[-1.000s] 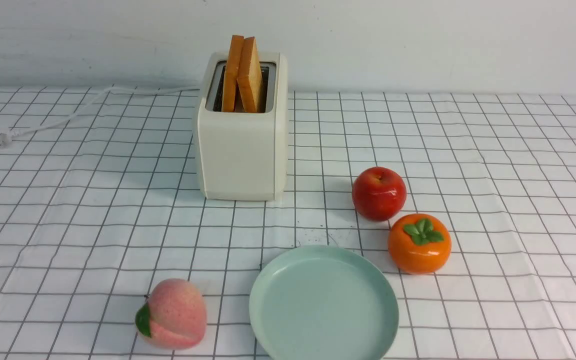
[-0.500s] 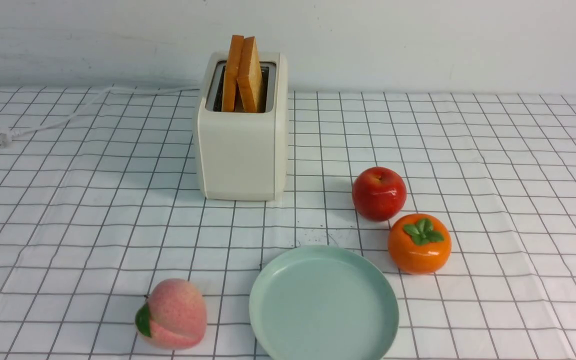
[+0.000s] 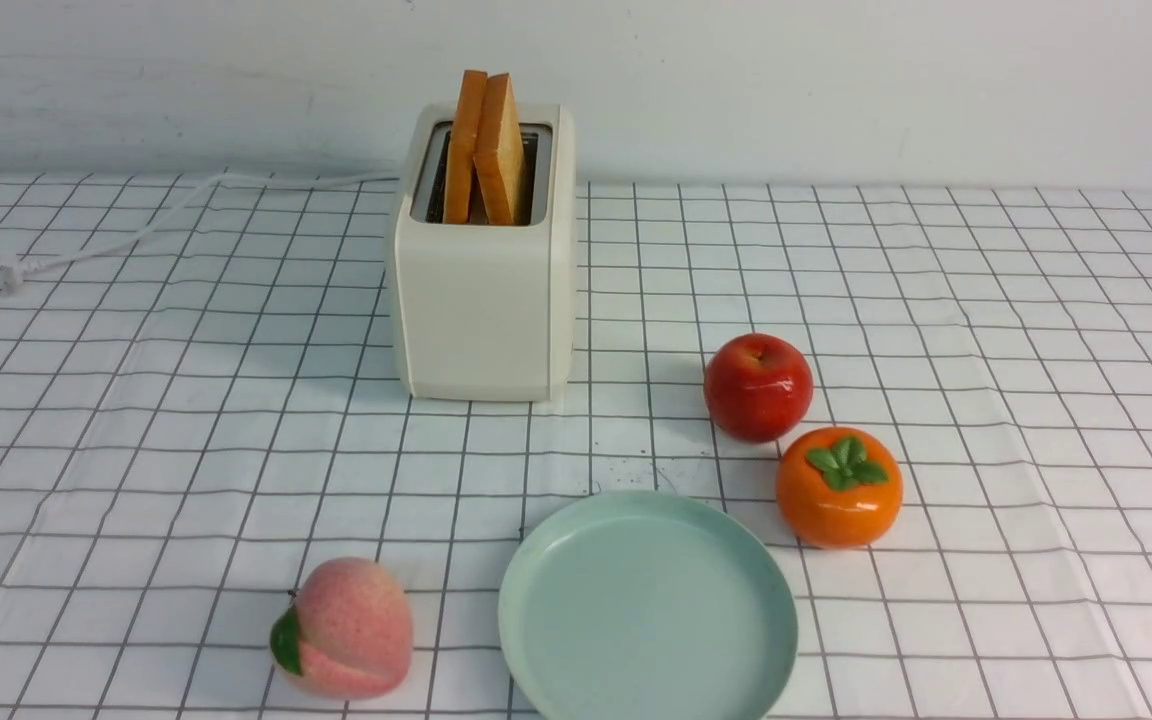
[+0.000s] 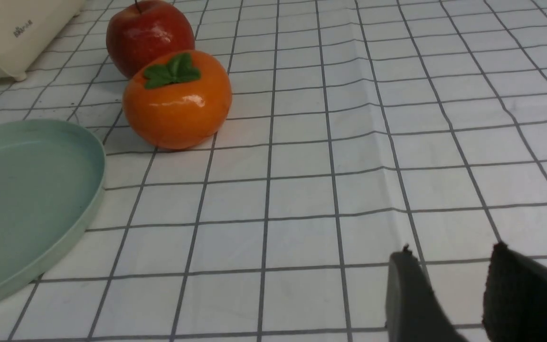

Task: Take toasted bread from bread machine on white checkered table place on plate.
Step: 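Reach for a toast slice standing in the toaster with the left gripper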

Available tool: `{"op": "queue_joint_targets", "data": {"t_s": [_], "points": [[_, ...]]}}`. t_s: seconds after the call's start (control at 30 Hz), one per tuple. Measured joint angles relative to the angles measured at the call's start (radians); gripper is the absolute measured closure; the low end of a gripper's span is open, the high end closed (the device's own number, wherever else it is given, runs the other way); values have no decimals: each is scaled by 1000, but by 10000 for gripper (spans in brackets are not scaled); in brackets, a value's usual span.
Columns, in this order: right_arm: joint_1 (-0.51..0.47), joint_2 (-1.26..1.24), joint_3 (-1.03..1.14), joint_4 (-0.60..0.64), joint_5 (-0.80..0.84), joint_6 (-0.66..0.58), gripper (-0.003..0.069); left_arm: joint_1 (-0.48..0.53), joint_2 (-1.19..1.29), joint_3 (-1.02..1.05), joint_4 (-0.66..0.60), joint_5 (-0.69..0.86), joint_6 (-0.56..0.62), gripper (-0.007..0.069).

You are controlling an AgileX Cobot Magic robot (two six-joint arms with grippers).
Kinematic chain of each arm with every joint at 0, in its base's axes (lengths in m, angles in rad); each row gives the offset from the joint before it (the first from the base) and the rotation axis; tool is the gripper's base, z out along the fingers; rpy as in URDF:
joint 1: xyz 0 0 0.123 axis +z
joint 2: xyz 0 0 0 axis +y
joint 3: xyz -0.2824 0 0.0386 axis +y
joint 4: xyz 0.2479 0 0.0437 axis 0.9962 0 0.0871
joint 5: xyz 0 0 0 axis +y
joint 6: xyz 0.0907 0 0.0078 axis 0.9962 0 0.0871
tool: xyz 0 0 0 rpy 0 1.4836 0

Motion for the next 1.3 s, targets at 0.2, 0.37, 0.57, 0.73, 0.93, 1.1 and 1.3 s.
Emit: {"op": "queue_joint_targets", "data": {"t_s": [0.2,0.37,0.57,0.73,0.93,1.1,1.3], "points": [[0,0,0,0,0,0,419,0,0,0,-235,-175,-94,386],[0,0,0,0,0,0,419,0,0,0,-434,-320,-146,386],[0,0,0,0,0,0,419,1,19,-85,-483,-284,-139,462],[0,0,0,0,0,0,419,1,246,-331,-414,-19,-35,630],[0,0,0,0,0,0,419,1,545,-580,-378,205,124,638],[0,0,0,0,0,0,419,-2,726,-731,-407,284,262,638],[0,0,0,0,0,0,419,-137,809,-781,-442,269,380,638]]}}
